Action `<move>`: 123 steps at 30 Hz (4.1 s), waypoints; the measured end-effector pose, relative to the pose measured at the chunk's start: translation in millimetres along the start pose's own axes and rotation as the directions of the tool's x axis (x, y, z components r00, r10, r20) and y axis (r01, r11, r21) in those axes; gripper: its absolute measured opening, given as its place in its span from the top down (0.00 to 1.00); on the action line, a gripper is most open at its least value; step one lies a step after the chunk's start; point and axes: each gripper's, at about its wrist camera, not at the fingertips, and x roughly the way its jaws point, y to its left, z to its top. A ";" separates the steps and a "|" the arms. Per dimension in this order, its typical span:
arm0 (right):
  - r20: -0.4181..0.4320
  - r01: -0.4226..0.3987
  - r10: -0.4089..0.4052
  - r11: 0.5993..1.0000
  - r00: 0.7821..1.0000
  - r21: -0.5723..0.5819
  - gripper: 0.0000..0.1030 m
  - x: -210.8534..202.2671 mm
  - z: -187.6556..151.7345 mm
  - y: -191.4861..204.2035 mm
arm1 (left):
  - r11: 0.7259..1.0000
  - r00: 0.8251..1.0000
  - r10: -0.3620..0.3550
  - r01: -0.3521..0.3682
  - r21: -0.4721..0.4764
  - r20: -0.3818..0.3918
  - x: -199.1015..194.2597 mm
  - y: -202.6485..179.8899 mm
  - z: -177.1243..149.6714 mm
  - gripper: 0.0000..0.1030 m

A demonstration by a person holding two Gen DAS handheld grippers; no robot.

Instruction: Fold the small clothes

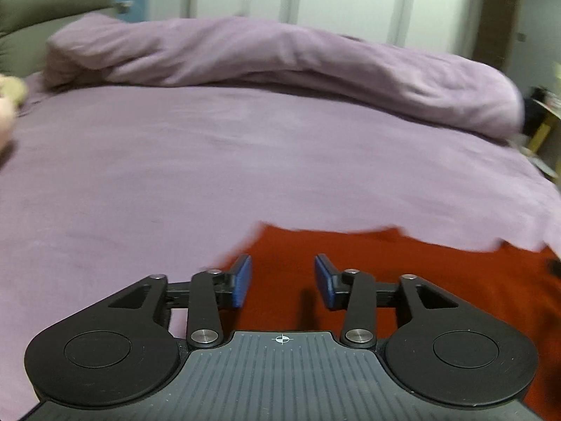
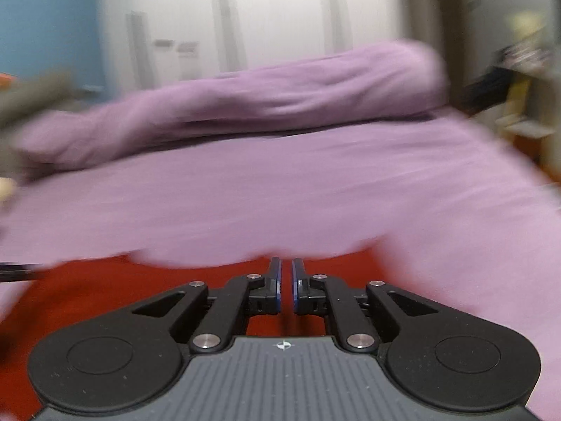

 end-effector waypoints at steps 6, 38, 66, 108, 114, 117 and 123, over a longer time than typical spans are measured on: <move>-0.022 0.033 -0.039 0.971 0.999 -0.237 0.93 29.5 -31.8 38.4 | 0.993 0.999 0.037 -0.035 0.111 -0.016 28.4 -48.5 -14.3 0.51; 0.004 0.113 -0.113 0.993 0.994 0.035 0.93 -105.3 -68.6 19.9 | 0.921 0.964 -0.229 0.172 -0.349 -0.131 -83.8 134.8 -85.6 0.45; -0.071 -0.001 -0.001 1.000 0.997 -0.031 0.90 -82.9 -91.9 103.9 | 0.798 0.940 -0.337 0.255 -0.545 -0.053 -51.6 131.1 -66.9 0.89; -0.090 -0.137 0.121 0.968 0.989 -0.209 0.44 -52.4 -41.9 135.3 | 0.890 0.982 -0.163 0.106 -0.442 -0.092 -111.4 126.1 -107.2 0.62; -0.095 -0.092 0.061 0.922 0.994 -0.375 0.44 -33.6 -63.2 174.3 | 0.870 0.980 -0.177 0.114 -0.480 -0.089 -111.2 133.7 -110.2 0.62; -0.052 -0.060 0.043 0.917 0.998 -0.393 0.75 -27.7 -63.2 183.0 | 0.878 0.978 -0.190 0.128 -0.462 -0.090 -105.6 131.7 -104.6 0.62; 0.109 -0.060 0.066 0.997 0.992 -0.057 0.94 -59.1 -44.5 130.5 | 0.913 0.972 -0.211 0.161 -0.375 -0.098 -95.6 100.6 -90.4 0.62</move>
